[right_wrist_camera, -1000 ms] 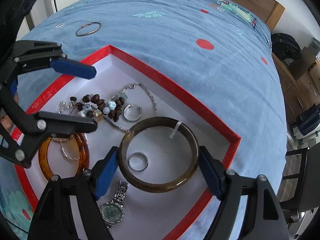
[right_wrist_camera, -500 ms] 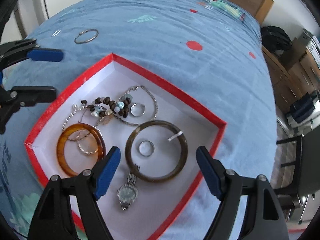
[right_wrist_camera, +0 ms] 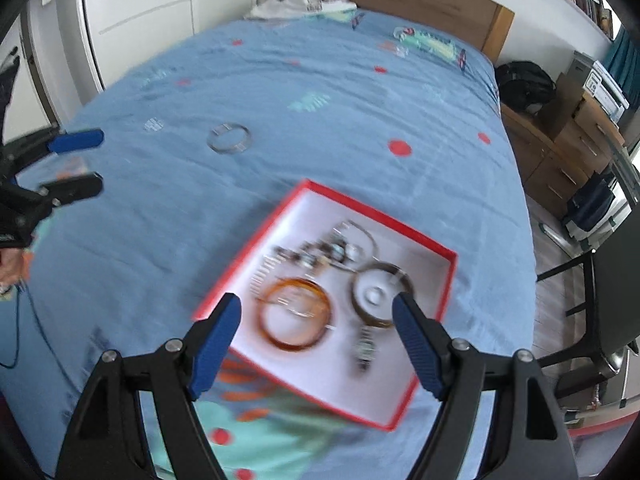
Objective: Organize jewelry
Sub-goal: 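Withdraw both tools from the box toward the silver hoop and bangle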
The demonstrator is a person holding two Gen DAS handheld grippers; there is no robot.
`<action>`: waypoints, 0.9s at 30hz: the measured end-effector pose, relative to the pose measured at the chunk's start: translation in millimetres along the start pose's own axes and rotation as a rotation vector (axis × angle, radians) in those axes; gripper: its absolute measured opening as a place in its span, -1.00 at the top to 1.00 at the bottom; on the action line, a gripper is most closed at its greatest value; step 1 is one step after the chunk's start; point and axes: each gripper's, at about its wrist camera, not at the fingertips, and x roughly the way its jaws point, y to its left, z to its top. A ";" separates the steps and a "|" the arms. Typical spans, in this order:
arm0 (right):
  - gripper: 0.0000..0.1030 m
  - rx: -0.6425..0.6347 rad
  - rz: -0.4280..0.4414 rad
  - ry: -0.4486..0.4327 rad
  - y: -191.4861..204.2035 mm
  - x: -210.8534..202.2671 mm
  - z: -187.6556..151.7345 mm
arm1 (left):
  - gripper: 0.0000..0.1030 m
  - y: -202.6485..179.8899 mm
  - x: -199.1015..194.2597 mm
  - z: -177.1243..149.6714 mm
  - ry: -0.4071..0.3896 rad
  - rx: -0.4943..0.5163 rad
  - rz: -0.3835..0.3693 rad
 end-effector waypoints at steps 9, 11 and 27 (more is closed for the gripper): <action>-0.50 0.034 0.061 -0.071 68.8 3.9 36.2 | -0.43 99.5 -26.1 -37.1 0.017 -0.094 0.110; -0.50 0.032 0.074 -0.072 78.9 13.1 41.3 | -0.43 119.5 -26.9 -44.7 0.025 -0.117 0.134; -0.50 0.163 0.080 -0.050 106.9 133.8 92.2 | -0.73 238.0 40.2 -66.7 0.127 -0.289 0.224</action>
